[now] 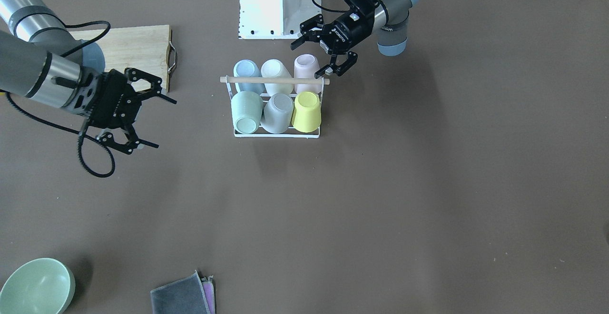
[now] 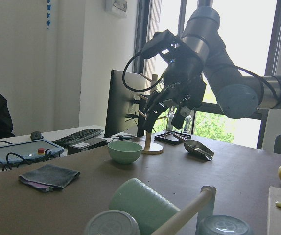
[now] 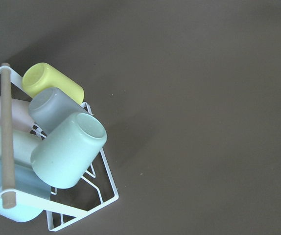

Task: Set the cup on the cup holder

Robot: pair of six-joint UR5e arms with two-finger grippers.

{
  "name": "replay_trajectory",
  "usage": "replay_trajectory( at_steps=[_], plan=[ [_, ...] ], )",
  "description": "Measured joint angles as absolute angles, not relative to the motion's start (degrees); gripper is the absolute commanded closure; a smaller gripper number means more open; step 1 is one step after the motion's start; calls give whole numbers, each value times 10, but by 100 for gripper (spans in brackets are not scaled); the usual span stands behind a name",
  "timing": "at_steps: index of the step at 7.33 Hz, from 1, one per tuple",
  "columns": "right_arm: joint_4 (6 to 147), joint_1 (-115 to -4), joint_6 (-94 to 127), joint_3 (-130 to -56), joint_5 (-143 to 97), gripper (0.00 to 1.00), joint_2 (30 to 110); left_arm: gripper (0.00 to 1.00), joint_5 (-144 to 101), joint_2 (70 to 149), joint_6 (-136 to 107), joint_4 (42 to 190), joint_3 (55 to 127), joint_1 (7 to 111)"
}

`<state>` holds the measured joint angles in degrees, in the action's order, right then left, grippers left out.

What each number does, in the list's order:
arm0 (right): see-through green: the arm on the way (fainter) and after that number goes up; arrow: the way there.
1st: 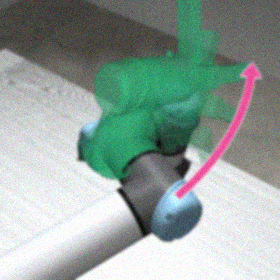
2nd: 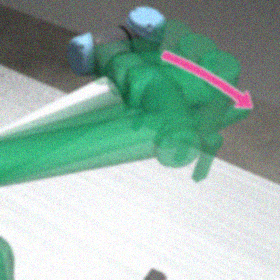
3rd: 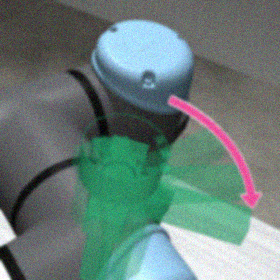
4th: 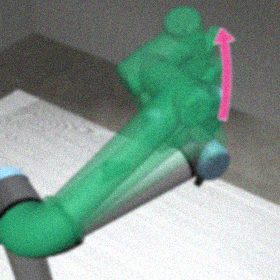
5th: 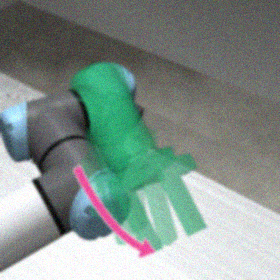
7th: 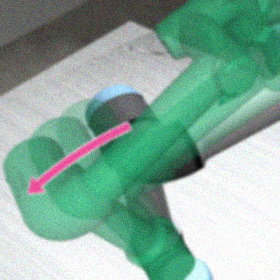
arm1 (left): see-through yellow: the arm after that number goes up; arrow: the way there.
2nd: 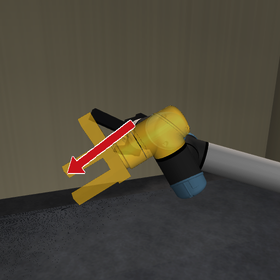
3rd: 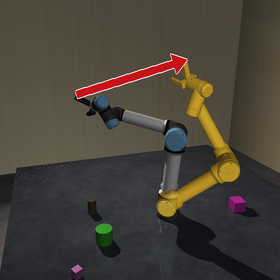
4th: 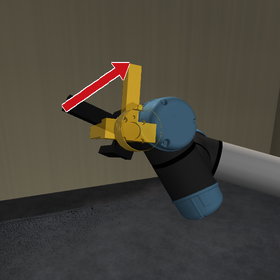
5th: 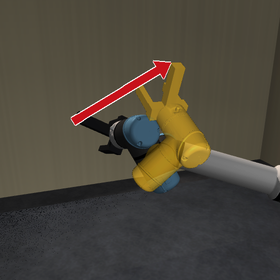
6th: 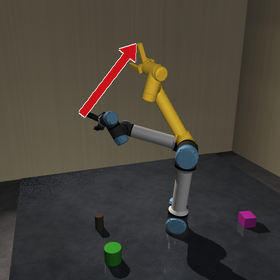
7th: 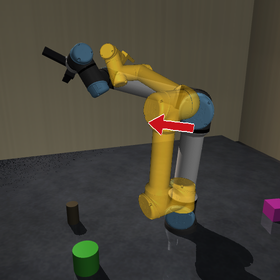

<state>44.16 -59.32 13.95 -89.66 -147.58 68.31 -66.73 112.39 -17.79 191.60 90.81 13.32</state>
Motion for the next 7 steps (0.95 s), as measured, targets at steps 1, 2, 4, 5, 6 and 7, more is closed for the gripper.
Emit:
replay_trajectory(
  at_steps=[1,2,4,5,6,7],
  plan=[
    [472,-607,139,-897,-1479,0,700,2,-668,1123,-178,1909,933,141],
    [518,-615,138,-900,-1478,0,710,2,-668,1120,-177,1892,950,158],
    [671,-625,137,-931,-1457,0,716,2,-673,1103,-176,1819,969,205],
    [780,-628,135,-970,-1434,0,717,2,-681,1093,-178,1770,972,239],
    [893,-635,124,-1012,-1413,0,718,2,-706,1087,-180,1714,974,283],
    [984,-654,83,-1037,-1392,0,722,2,-739,1082,-182,1657,974,334]
  ],
)
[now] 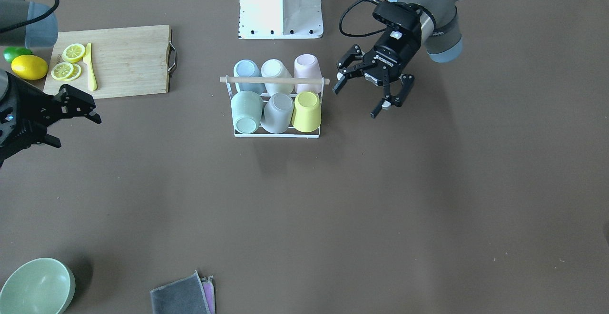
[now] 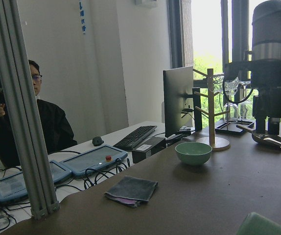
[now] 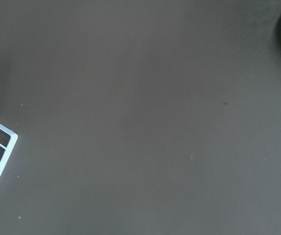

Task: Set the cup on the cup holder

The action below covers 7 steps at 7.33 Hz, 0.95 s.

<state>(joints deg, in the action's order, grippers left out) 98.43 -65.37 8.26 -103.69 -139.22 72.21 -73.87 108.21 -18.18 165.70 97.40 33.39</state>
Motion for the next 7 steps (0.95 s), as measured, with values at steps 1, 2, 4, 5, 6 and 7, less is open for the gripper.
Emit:
replay_trajectory(
  at_steps=[1,2,4,5,6,7],
  plan=[
    [1058,-679,4,-1046,-1359,0,732,2,-767,1077,-182,1588,973,386],
    [1122,-712,-70,-1048,-1321,0,745,2,-792,1073,-182,1522,971,427],
    [1197,-791,-126,-1046,-1245,0,784,2,-827,1064,-181,1379,969,486],
    [1202,-823,-132,-1041,-1229,0,811,2,-834,1055,-181,1309,967,503],
    [1190,-853,-135,-1033,-1225,0,842,2,-852,1046,-182,1261,960,511],
    [1156,-877,-136,-1027,-1226,0,879,2,-888,1041,-183,1218,955,521]
  ],
)
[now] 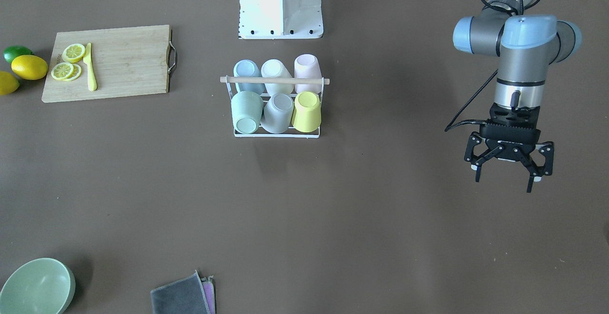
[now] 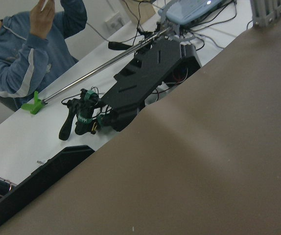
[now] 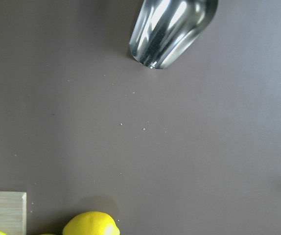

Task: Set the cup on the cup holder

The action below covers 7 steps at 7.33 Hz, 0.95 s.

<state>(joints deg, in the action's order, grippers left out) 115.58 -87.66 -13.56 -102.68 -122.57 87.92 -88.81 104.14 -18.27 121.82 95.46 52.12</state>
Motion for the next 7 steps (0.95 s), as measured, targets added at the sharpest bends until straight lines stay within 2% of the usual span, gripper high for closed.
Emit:
replay_trajectory(
  at_steps=[3,7],
  plan=[
    [988,-917,-137,-992,-1259,0,987,2,-1057,1038,-181,1034,951,602],
    [946,-923,-132,-971,-1273,0,1005,2,-1258,995,-175,879,944,771]
  ],
)
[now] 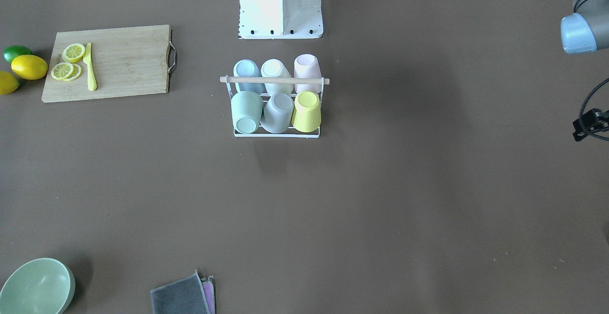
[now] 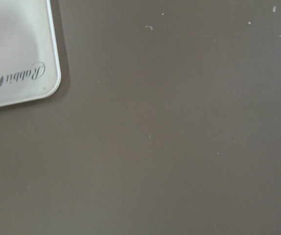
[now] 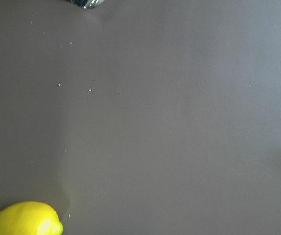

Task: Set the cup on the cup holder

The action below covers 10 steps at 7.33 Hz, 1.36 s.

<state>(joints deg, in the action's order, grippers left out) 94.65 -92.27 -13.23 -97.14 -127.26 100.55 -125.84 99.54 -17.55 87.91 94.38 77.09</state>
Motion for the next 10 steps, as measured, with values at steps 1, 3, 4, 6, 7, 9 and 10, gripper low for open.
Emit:
replay_trajectory(
  at_steps=[1,3,4,6,7,9,10],
  plan=[
    [945,-923,-132,-968,-1278,0,1003,2,-1274,979,-175,871,943,793],
    [945,-923,-126,-964,-1287,0,1000,2,-1300,944,-148,869,943,836],
    [945,-923,-103,-964,-1291,0,997,2,-1323,923,-118,869,943,879],
    [944,-923,3,-960,-1305,0,985,2,-1369,865,-57,870,953,937],
    [944,-923,33,-950,-1310,0,974,2,-1362,854,-46,870,955,944],
    [943,-923,49,-937,-1314,0,959,2,-1332,849,-41,870,952,947],
    [943,-923,50,-938,-1314,0,957,2,-1328,851,-40,870,952,947]
  ],
)
